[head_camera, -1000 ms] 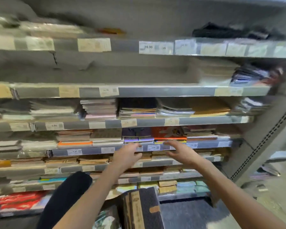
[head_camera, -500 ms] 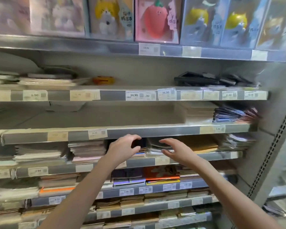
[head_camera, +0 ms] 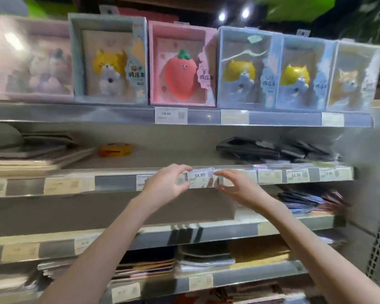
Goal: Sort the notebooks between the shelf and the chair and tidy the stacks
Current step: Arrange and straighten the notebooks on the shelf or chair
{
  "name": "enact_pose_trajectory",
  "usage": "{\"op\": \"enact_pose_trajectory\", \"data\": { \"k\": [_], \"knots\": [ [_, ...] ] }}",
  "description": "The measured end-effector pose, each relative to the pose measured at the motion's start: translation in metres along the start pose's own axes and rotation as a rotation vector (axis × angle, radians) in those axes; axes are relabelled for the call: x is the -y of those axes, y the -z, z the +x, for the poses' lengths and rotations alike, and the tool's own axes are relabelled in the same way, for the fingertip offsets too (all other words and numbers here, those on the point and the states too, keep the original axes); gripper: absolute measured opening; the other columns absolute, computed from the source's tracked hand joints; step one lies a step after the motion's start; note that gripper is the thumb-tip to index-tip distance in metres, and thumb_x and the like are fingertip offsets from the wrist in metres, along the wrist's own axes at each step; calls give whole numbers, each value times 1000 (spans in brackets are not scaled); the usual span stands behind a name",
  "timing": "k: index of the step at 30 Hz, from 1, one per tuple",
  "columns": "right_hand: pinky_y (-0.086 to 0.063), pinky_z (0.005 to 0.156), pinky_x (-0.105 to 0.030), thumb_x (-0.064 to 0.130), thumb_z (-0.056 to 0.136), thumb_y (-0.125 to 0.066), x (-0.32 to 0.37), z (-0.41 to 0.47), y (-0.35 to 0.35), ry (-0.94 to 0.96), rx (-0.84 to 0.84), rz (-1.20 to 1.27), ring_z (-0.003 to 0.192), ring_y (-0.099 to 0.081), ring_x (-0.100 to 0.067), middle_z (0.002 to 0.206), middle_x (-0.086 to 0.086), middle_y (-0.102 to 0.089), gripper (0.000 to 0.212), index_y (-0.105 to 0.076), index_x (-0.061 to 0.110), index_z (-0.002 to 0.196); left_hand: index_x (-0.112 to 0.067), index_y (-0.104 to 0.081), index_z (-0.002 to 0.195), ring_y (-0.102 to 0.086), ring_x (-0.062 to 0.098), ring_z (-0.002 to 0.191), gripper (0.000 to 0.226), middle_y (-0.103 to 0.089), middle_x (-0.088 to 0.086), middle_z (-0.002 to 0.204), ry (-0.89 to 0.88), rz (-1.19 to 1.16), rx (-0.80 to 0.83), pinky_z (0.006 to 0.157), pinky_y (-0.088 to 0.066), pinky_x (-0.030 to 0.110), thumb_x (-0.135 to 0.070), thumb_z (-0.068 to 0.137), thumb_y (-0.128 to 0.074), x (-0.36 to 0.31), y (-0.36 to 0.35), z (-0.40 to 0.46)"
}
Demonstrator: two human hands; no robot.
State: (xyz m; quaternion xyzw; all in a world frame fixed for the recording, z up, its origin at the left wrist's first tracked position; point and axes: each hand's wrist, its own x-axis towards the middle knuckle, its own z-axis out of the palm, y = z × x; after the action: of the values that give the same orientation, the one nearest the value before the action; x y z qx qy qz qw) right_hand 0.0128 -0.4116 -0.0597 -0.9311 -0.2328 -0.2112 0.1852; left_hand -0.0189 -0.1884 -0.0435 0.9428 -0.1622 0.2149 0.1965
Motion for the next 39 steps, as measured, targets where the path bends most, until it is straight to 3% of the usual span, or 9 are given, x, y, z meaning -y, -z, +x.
{"op": "enact_pose_trajectory", "data": {
  "k": [4,11,17,21,27,31,33,36,39],
  "knots": [
    [-42,98,-31,31,92,-55,-34,20,21,13,-43,-23,113,-53,-17,135,3,-49,42,-48,23,133,-41,-44,129,-44,11,125,38,-47,-16,136,-8,-1,3,100,-38,35,-41,92,-49,-17,-3,36],
    [-43,97,-34,34,92,-55,-92,54,50,-51,-123,-97,121,-48,-16,133,3,-52,42,-50,23,132,-39,-44,130,-43,8,125,37,-47,-16,135,-33,-11,-8,89,-33,30,-41,93,-46,-29,-21,82],
    [-46,93,-33,35,88,-60,-139,96,53,-144,-83,-129,114,-55,-21,129,-4,-57,48,-50,18,133,-42,-43,130,-49,11,120,38,-55,-13,130,79,-44,56,85,-36,29,-49,93,-41,-16,-35,114],
    [-45,95,-33,35,86,-63,-161,121,50,-201,42,-208,115,-53,-22,133,-4,-53,55,-45,20,135,-47,-43,126,-62,10,92,36,-53,-15,126,117,-94,50,83,-48,28,-53,90,-41,-3,-40,120],
    [-37,102,-38,37,85,-61,-168,136,44,-178,13,-455,117,-50,-20,129,3,-56,46,-50,32,130,-50,-44,123,-63,5,84,33,-51,-19,127,110,-93,39,82,-49,27,-53,90,-42,-2,-40,121],
    [-36,102,-38,39,86,-58,-167,135,45,-158,12,-439,113,-53,-19,125,4,-60,39,-55,39,125,-47,-45,123,-49,-13,48,31,-58,-14,97,120,-78,36,64,-42,22,-48,92,-42,-5,-37,118],
    [-40,98,-36,39,86,-58,-158,134,44,-124,1,-416,113,-53,-19,126,4,-59,39,-55,39,125,-48,-44,123,-52,-12,54,32,-59,-15,105,120,-74,36,69,-44,23,-49,92,-42,-5,-37,118],
    [-46,94,-30,35,87,-61,-138,131,38,-80,13,-333,113,-55,-20,132,1,-55,41,-55,29,128,-49,-43,123,-61,3,83,32,-59,-15,115,120,-85,45,80,-48,26,-50,91,-42,-4,-39,120],
    [-51,84,-25,41,86,-61,-134,121,38,-64,32,-195,100,-61,-15,124,3,-61,42,-58,26,125,-49,-44,125,-56,8,106,35,-56,-16,125,94,-90,65,90,-44,30,-48,90,-43,-10,-44,124]
  ]
}}
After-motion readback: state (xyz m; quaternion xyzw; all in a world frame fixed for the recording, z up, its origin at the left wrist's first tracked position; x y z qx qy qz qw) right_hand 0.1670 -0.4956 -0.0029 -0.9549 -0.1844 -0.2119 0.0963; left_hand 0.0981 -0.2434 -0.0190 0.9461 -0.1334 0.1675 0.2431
